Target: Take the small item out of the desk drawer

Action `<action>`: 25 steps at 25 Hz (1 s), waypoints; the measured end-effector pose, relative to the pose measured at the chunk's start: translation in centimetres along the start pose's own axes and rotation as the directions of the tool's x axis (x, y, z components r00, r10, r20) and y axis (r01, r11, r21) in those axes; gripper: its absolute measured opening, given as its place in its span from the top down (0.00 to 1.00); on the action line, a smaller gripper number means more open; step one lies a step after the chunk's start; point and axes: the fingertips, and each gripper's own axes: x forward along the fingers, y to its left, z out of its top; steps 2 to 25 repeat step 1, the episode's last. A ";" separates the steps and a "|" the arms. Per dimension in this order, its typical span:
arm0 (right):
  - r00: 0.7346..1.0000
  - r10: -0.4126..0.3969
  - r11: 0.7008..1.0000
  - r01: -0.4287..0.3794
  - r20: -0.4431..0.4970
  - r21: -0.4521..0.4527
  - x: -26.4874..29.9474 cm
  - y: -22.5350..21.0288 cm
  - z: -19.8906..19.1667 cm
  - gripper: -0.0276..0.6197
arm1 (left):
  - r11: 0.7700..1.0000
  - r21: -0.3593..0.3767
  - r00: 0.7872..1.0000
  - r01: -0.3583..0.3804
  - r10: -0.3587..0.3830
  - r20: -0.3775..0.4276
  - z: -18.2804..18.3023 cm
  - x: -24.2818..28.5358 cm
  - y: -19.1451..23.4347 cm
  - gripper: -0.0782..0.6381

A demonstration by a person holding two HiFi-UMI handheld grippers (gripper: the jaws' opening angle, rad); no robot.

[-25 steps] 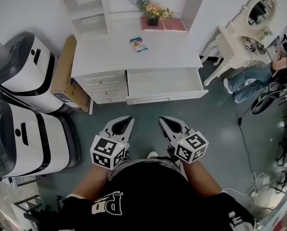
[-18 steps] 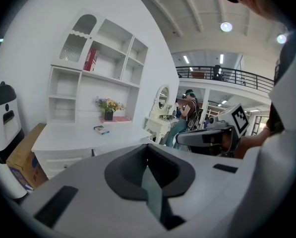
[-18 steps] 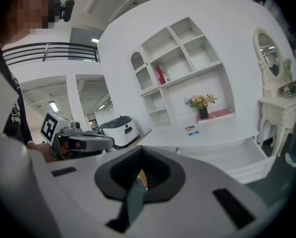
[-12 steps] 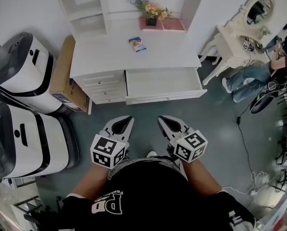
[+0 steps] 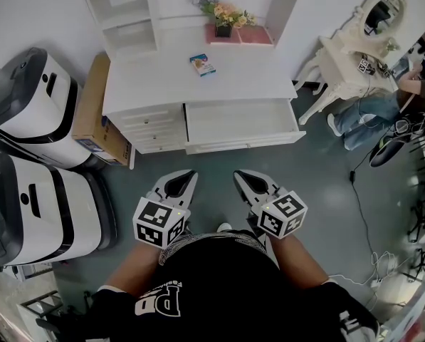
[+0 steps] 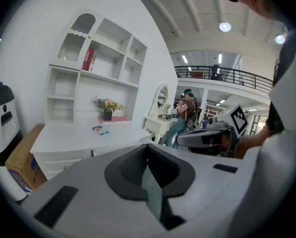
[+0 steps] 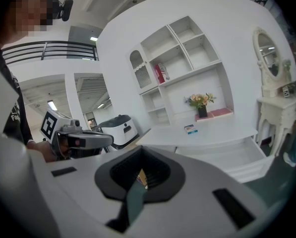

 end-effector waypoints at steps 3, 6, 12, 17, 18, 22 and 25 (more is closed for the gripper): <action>1.000 0.000 1.000 0.000 -0.001 -0.001 0.0 0.1 0.0 0.95 | 1.000 0.001 1.000 0.000 0.000 0.000 0.0 -0.1 0.0 0.87; 1.000 0.000 1.000 0.000 -0.001 -0.001 0.0 0.1 0.0 0.95 | 1.000 0.001 1.000 0.000 0.000 0.000 0.0 -0.1 0.0 0.87; 1.000 0.000 1.000 0.000 -0.001 -0.001 0.0 0.1 0.0 0.95 | 1.000 0.001 1.000 0.000 0.000 0.000 0.0 -0.1 0.0 0.87; 1.000 0.000 1.000 0.000 -0.001 -0.001 0.0 0.1 0.0 0.95 | 1.000 0.001 1.000 0.000 0.000 0.000 0.0 -0.1 0.0 0.87; 1.000 0.000 1.000 0.000 -0.001 -0.001 0.0 0.1 0.0 0.95 | 1.000 0.001 1.000 0.000 0.000 0.000 0.0 -0.1 0.0 0.87; 1.000 0.000 1.000 0.000 -0.001 -0.001 0.0 0.1 0.0 0.95 | 1.000 0.001 1.000 0.000 0.000 0.000 0.0 -0.1 0.0 0.87; 1.000 0.000 1.000 0.000 -0.001 -0.001 0.0 0.1 0.0 0.95 | 1.000 0.001 1.000 0.000 0.000 0.000 0.0 -0.1 0.0 0.87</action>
